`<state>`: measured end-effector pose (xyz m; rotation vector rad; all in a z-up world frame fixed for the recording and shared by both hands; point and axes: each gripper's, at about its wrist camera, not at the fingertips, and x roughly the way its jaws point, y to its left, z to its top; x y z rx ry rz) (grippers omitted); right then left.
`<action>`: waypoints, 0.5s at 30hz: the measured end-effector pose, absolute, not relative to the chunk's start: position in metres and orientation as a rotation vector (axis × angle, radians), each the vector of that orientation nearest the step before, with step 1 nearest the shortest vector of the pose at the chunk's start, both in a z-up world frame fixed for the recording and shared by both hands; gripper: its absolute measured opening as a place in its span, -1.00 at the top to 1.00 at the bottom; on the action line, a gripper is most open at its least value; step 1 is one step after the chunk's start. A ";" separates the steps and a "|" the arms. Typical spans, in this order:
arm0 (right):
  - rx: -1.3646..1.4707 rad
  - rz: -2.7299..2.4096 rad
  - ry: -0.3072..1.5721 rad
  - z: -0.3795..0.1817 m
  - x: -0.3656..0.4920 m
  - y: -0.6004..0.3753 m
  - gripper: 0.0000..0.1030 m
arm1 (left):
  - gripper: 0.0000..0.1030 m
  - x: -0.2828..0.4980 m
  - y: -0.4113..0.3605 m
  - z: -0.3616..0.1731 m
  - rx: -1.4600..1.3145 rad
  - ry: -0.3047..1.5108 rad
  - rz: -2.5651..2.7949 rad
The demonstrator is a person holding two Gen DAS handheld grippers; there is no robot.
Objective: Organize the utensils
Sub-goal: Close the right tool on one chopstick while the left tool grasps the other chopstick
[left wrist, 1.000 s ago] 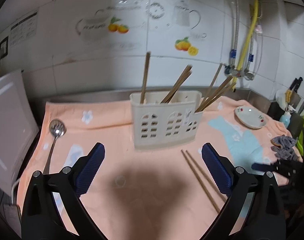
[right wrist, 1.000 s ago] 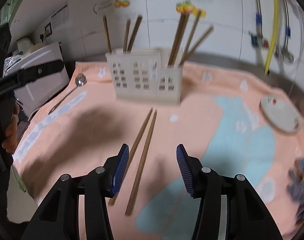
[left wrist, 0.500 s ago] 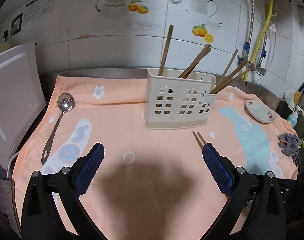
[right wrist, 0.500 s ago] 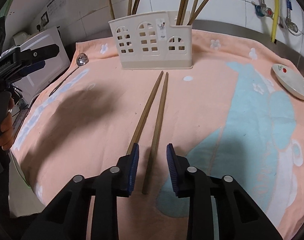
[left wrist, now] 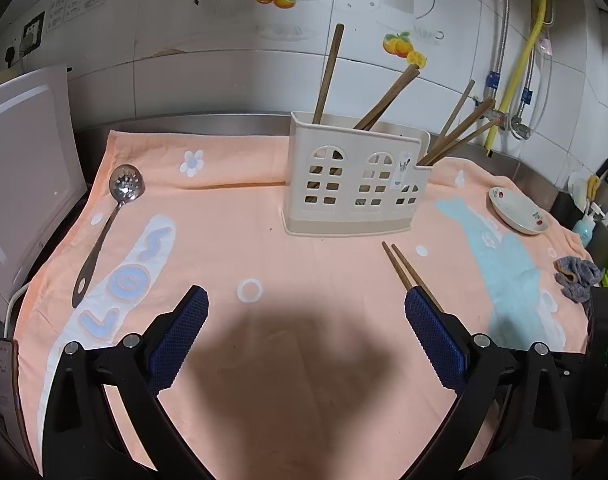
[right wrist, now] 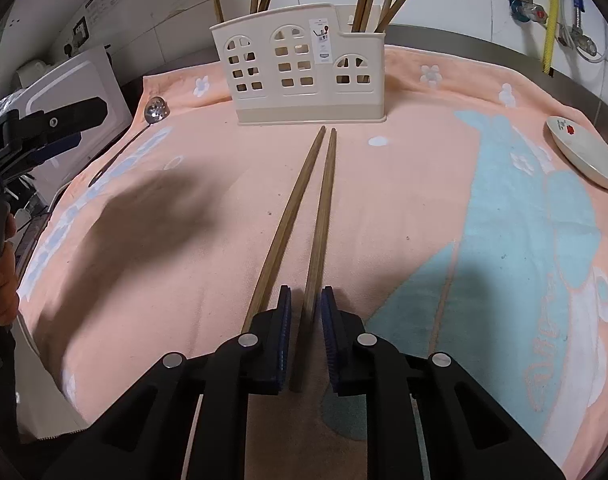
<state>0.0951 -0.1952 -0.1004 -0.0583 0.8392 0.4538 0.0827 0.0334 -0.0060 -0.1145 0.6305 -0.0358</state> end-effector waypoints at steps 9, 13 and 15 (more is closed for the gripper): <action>-0.054 0.437 0.834 -0.100 0.095 -0.198 0.85 | -0.89 0.081 0.026 -0.010 -0.118 0.644 -0.049; -0.062 0.435 0.827 -0.099 0.093 -0.198 0.85 | -0.89 0.080 0.021 -0.014 -0.117 0.657 -0.062; -0.067 0.433 0.823 -0.098 0.093 -0.199 0.86 | -0.89 0.079 0.018 -0.016 -0.117 0.663 -0.068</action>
